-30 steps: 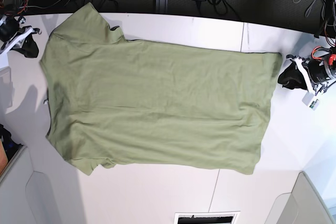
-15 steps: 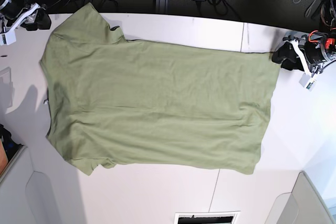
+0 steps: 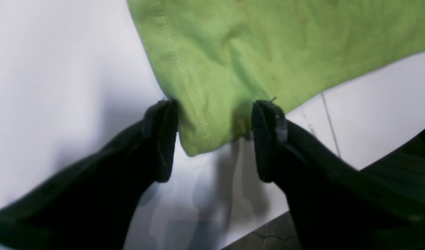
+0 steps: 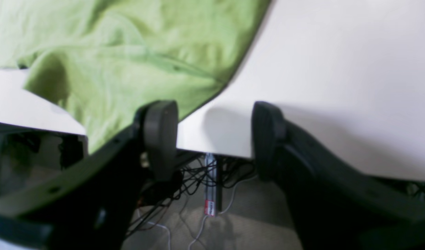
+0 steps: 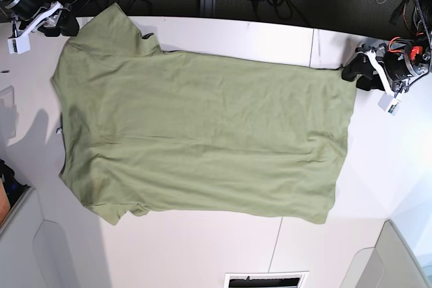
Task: Layout the t-shirt on the table in an organized manner, then fold the t-shirt properly
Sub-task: 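Grasp the shirt edge and fold it lengthwise over the body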
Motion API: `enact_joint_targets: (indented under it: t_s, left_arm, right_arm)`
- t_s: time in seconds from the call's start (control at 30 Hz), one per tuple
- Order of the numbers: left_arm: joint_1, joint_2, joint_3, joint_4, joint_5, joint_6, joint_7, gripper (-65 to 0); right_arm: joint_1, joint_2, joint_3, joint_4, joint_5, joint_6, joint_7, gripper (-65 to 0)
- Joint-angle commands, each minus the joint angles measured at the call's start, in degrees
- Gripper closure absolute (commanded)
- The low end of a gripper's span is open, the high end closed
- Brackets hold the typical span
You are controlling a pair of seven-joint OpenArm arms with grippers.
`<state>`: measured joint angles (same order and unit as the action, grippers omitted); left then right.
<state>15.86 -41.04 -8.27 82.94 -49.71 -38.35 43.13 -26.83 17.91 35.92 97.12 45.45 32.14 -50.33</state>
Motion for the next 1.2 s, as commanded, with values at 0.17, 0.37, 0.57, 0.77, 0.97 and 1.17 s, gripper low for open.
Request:
enact_joint_targets:
  t_s: [0.17,0.37,0.57,0.77,0.97,1.17]
  left_arm:
    - [-0.3,0.1,-0.4,0.5,0.9,0.6,0.0,-36.9]
    - [-0.3,1.3,-0.4,0.5,2.4,-0.6,0.0,-24.6]
    - [-0.3,1.3,-0.4,0.5,2.4,-1.7,-0.1,-2.5]
    - [-0.3,0.8,-0.4,0.5,0.9,-1.7,-0.9,0.0]
    - [-0.3,0.9,-0.4,2.1,0.2,-1.7,-0.9,0.0]
    - [-0.6,1.0,-0.4,7.6,-0.7,-1.7,-1.1,0.0]
  right_arm:
    - [1.1,-0.6,-4.7,0.8,0.8,0.2,1.0,-33.9]
    - [1.7,-3.0,-8.0,0.8,0.4,0.2,1.3,-32.2]
    - [1.7,-3.5,-7.8,0.8,0.4,0.2,1.7,0.0]
    - [1.7,-3.5,-4.3,2.3,1.2,0.2,1.5,0.0]
    - [2.3,-3.4,1.1,6.4,2.6,0.7,1.9,0.0]
    - [7.4,-1.4,1.2,6.4,1.4,0.7,1.9,0.0]
